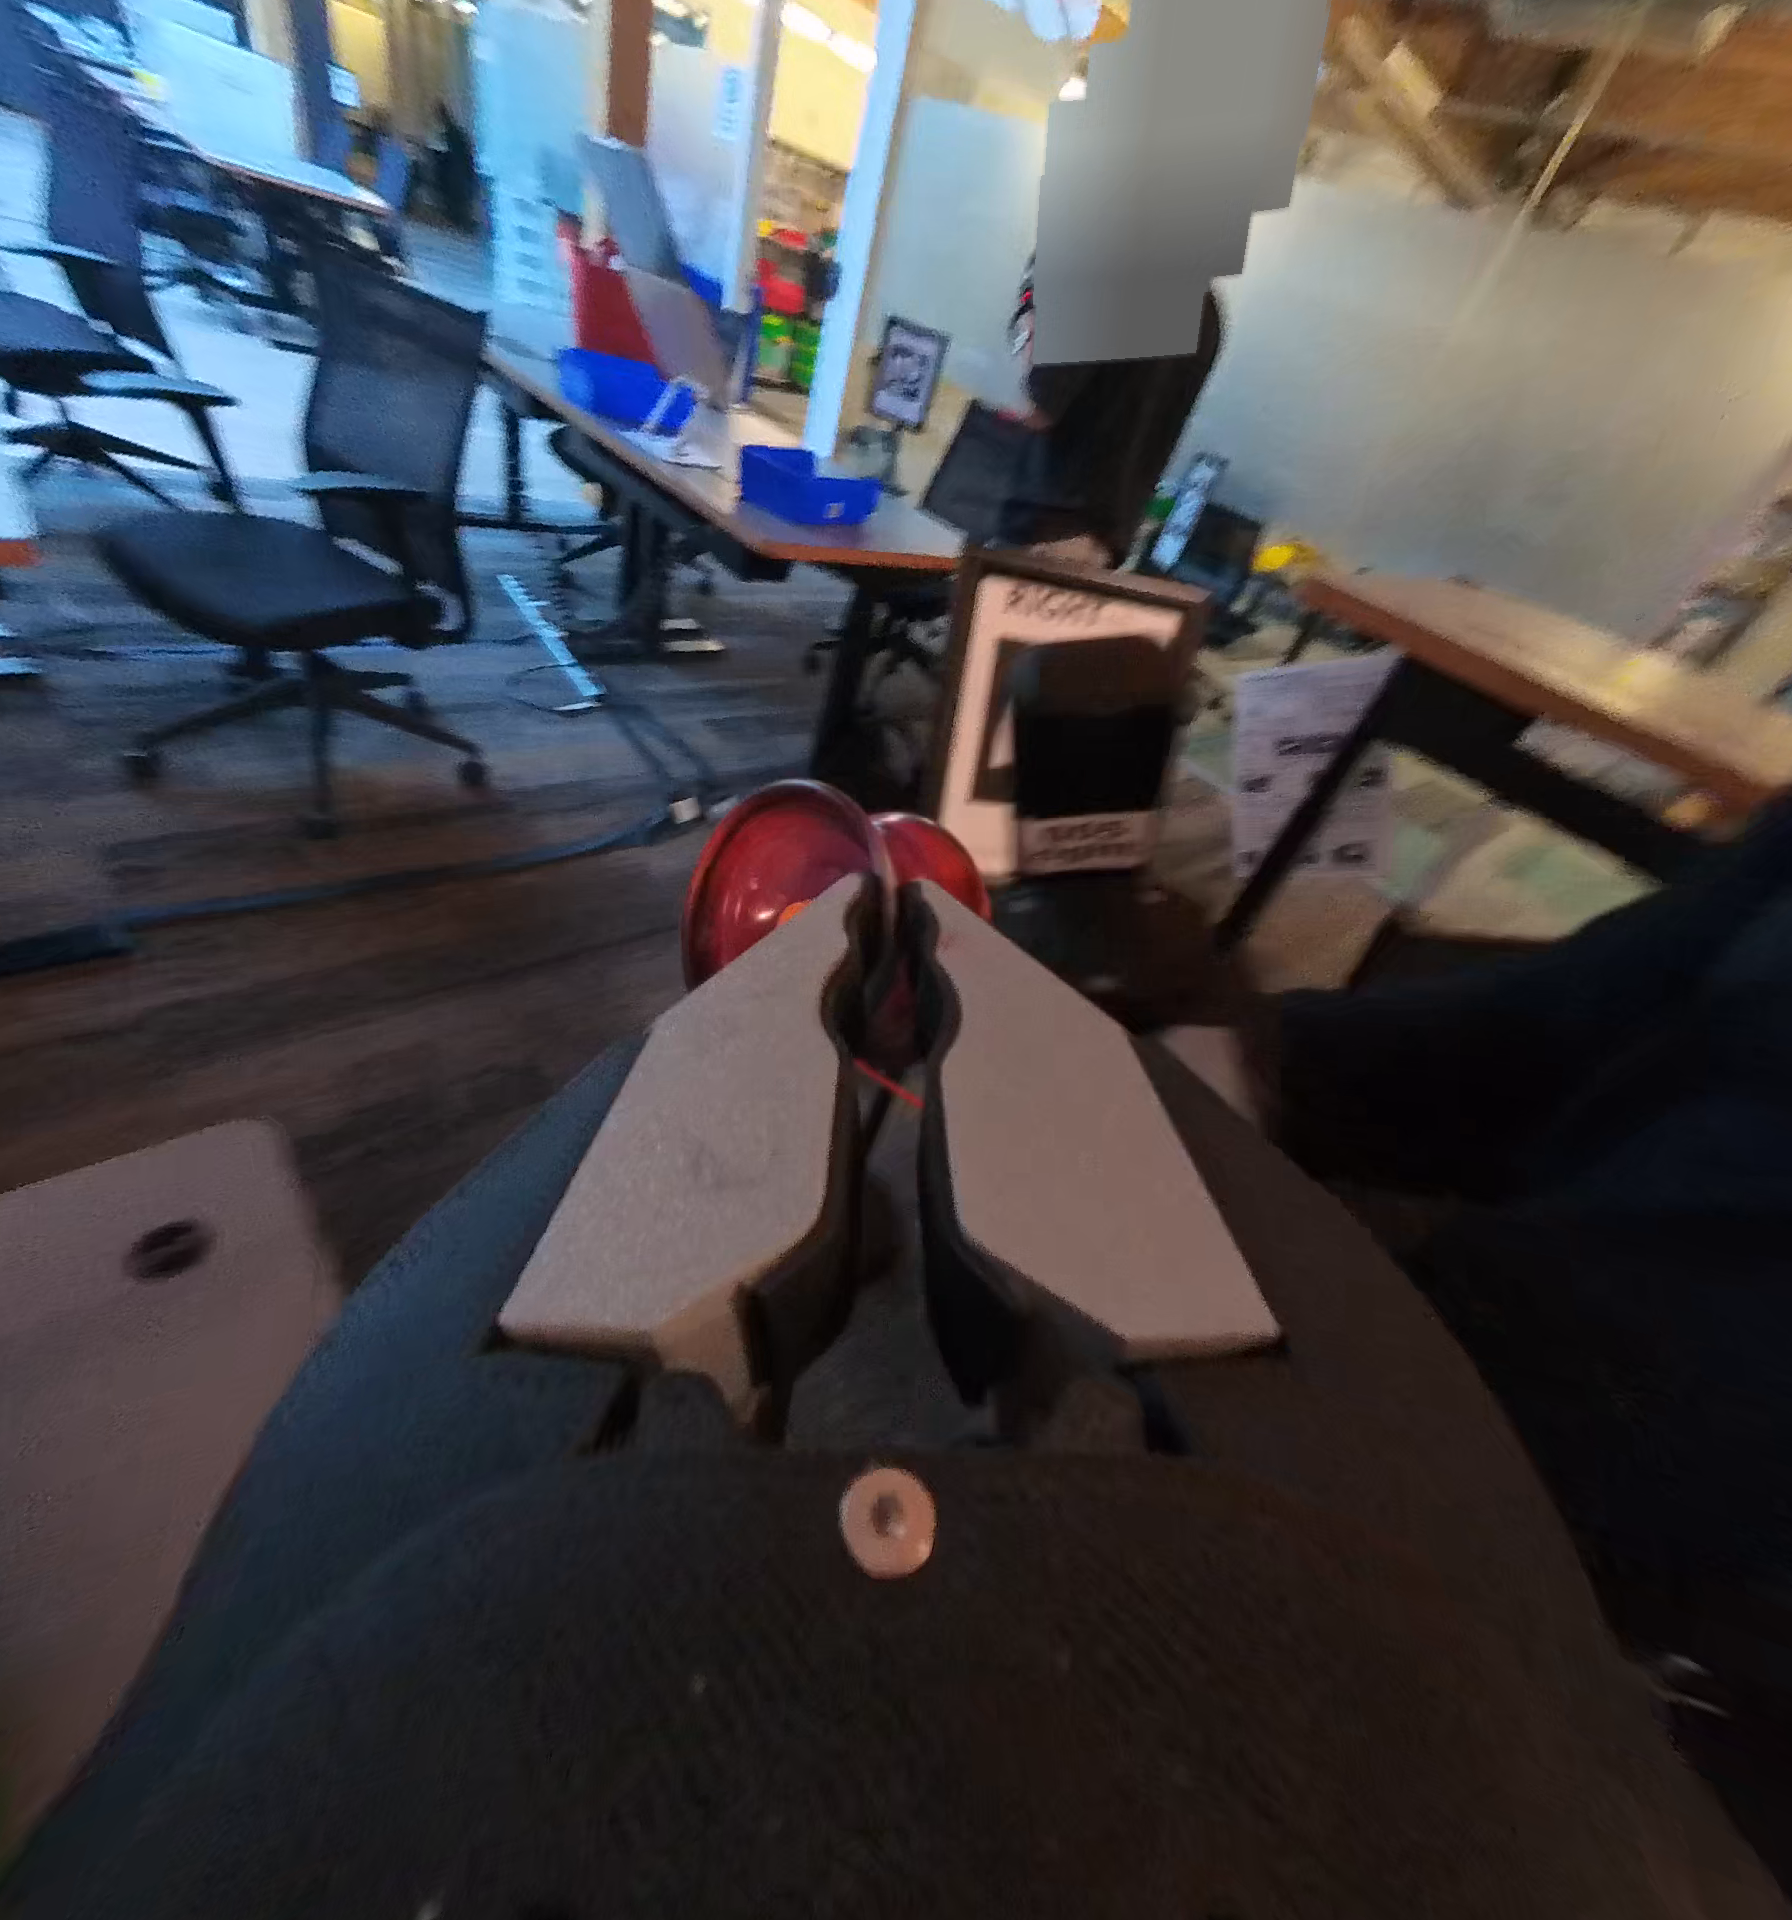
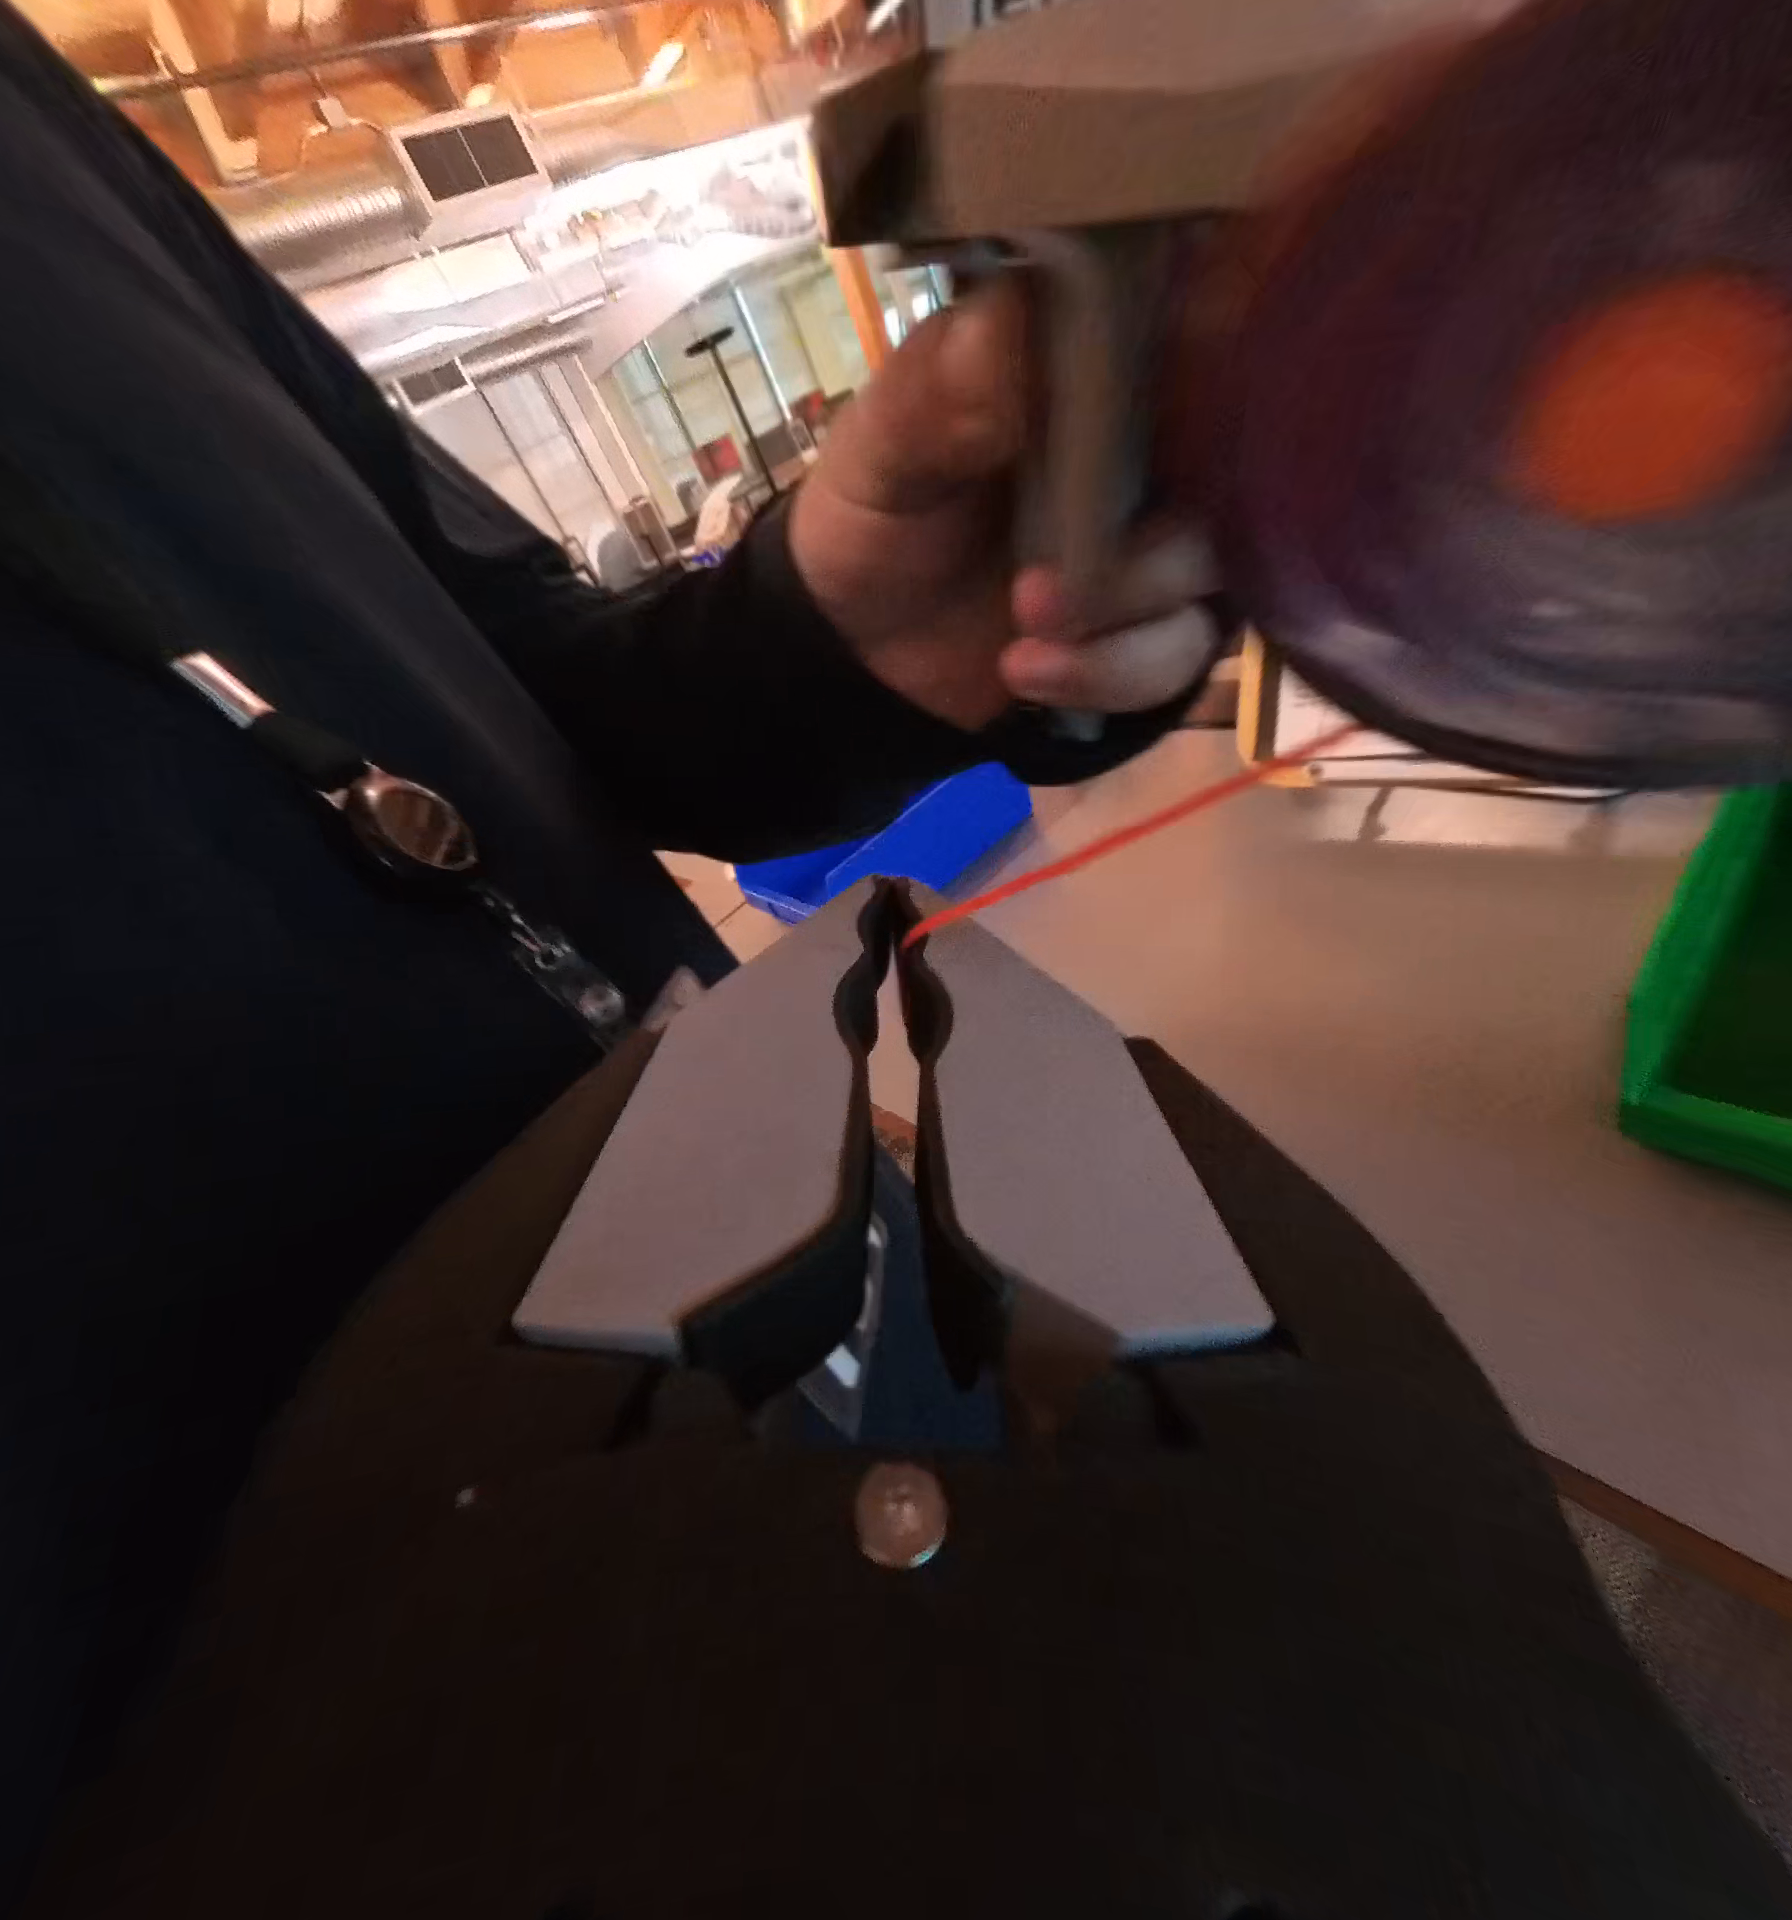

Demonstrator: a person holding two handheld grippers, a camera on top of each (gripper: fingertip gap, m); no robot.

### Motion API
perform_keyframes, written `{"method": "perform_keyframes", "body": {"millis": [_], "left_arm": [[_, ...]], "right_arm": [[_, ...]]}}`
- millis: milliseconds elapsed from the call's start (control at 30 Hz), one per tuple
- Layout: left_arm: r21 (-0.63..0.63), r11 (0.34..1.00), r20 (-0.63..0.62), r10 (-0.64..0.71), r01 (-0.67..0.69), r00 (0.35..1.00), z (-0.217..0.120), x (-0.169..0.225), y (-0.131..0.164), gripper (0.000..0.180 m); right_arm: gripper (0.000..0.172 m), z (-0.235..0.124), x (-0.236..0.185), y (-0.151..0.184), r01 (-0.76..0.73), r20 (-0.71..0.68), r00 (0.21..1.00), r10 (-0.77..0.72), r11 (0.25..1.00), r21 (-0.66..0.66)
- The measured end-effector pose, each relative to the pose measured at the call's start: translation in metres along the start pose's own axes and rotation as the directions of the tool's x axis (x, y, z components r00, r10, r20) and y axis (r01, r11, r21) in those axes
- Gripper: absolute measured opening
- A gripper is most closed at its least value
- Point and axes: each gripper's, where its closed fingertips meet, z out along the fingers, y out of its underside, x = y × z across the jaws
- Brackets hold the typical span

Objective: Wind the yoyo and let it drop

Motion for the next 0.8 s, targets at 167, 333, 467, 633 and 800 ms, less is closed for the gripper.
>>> {"method": "perform_keyframes", "body": {"millis": [167, 333, 467, 633, 800], "left_arm": [[-0.116, 0.979, 0.06, 0.177, -0.169, 0.982, -0.041, -0.024, 0.035, 0.001], [-0.088, 0.978, 0.041, 0.191, -0.187, 0.981, -0.065, -0.034, 0.039, 0.001], [0.003, 0.979, 0.04, 0.206, -0.206, 0.978, -0.08, -0.035, 0.011, 0.001], [0.121, 0.966, -0.017, 0.231, -0.228, 0.973, -0.093, -0.021, -0.06, 0.001], [0.165, 0.923, 0.033, 0.346, -0.346, 0.938, -0.072, -0.003, -0.125, 0.002]], "right_arm": [[0.0, 0.044, -0.012, -0.012, -0.023, -0.156, 0.988, 0.01, 0.996, -0.081], [0.0, 0.036, -0.013, -0.036, -0.021, -0.368, 0.927, -0.068, 0.972, -0.232], [0.0, 0.037, -0.019, -0.034, -0.002, -0.375, 0.916, -0.139, 0.936, -0.351], [0.006, 0.029, -0.008, -0.014, -0.006, -0.289, 0.952, -0.102, 0.937, -0.35], [0.029, -0.032, 0.005, -0.026, 0.048, -0.27, 0.956, -0.115, 0.969, -0.242]]}}
